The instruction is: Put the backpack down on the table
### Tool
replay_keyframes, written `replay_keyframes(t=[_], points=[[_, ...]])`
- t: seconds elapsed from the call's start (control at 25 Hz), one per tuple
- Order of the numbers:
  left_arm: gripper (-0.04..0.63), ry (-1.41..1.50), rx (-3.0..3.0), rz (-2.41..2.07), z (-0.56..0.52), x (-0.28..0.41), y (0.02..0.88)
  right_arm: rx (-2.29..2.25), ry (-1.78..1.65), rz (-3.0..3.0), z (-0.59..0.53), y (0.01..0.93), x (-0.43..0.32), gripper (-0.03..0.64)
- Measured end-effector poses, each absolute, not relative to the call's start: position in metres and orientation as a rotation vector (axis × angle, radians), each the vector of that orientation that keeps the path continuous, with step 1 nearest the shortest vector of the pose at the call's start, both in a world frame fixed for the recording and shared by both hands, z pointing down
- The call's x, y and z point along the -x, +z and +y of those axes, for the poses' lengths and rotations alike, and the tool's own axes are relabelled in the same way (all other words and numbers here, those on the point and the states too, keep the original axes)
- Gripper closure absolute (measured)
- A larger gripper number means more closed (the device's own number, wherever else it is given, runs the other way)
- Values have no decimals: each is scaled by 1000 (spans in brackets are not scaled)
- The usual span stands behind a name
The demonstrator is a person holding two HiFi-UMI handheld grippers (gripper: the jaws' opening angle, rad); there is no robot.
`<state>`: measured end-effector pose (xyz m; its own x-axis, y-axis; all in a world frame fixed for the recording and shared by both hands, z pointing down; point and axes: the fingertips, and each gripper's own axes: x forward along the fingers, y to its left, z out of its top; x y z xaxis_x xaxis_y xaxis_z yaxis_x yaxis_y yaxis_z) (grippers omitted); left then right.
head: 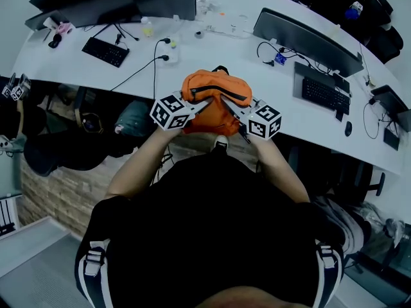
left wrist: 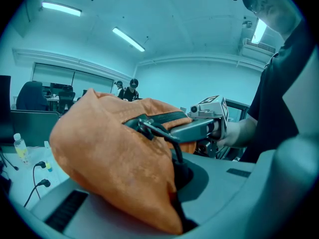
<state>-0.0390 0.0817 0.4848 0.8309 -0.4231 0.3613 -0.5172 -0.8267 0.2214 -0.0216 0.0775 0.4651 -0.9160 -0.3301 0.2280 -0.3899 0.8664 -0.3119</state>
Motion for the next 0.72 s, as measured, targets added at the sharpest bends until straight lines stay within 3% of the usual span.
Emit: replay_keyframes(t=[0.72], points=[[565, 475, -2659, -737, 27, 19, 497, -519, 591, -2901, 23, 479, 1, 592]])
